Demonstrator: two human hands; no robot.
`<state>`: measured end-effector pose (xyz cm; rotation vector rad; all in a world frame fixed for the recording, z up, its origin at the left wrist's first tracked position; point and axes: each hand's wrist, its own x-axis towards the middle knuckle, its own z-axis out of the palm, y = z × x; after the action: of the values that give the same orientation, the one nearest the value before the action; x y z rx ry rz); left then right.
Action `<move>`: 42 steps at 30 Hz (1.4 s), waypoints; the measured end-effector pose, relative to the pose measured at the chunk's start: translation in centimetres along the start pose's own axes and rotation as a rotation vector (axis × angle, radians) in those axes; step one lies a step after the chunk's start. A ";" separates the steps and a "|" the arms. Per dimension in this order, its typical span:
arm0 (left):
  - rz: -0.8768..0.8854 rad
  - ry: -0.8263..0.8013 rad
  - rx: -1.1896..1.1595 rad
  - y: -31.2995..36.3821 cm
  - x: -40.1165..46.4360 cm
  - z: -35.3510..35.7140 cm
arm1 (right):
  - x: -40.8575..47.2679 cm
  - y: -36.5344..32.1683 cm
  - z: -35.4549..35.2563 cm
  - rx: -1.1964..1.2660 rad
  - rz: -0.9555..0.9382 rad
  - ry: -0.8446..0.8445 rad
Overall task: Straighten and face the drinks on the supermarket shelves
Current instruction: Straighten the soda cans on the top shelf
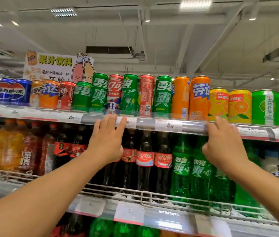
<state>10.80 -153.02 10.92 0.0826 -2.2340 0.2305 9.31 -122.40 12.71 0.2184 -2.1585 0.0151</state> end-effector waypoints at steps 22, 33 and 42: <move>0.273 0.062 -0.207 -5.6 3.0 -0.5 | 7.5 -15.7 -3.5 0.172 -0.073 0.049; 0.234 -0.043 -0.251 -5.4 2.6 -0.7 | 16.3 -17.5 -6.4 0.336 0.040 -0.082; 0.205 -0.014 -0.232 -5.2 2.5 0.1 | 16.7 -16.7 -6.9 0.310 0.041 0.075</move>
<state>9.89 -158.05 13.56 -0.2710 -2.2672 0.0802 8.51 -140.72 29.14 0.3463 -2.0783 0.3773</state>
